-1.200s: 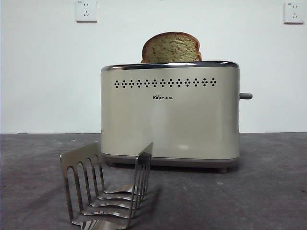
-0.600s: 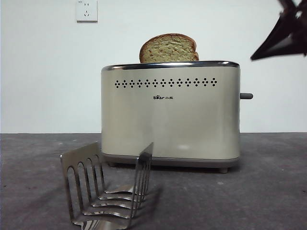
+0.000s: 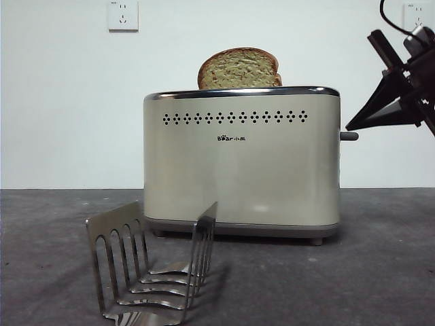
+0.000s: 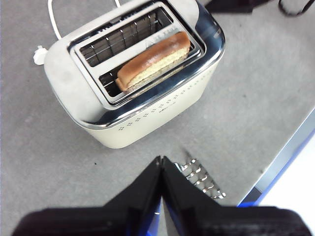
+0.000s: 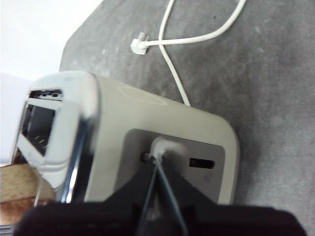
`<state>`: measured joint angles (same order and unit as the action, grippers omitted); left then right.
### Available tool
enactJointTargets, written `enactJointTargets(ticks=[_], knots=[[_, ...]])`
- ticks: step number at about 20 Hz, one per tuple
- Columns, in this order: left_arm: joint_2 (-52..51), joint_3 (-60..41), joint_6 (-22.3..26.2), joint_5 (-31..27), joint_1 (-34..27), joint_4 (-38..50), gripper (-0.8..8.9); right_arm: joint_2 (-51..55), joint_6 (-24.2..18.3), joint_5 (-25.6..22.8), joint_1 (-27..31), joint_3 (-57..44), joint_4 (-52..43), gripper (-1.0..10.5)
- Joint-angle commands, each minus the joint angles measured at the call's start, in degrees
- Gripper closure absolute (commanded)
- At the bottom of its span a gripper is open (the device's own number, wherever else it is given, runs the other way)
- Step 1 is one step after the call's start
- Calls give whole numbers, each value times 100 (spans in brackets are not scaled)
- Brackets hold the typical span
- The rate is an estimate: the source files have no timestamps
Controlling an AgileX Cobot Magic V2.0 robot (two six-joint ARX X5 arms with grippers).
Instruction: Pick up a slice of bread from the rack,put the bread on the toaster,press the button
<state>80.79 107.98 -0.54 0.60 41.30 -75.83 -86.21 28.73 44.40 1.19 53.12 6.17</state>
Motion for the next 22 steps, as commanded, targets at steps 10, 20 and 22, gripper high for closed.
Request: enactJointTargets(ticks=[10, 20, 22], knots=[[-334, -33, -317, 581, 4, 20, 821, -481, -35, -50, 0, 13, -44, 952], [-422, -33, -378, 579, 4, 20, 822, -699, -350, -188, 0, 13, 461, 952], [-422, -33, -389, 577, 4, 17, 821, -758, -372, -203, 0, 13, 507, 952]])
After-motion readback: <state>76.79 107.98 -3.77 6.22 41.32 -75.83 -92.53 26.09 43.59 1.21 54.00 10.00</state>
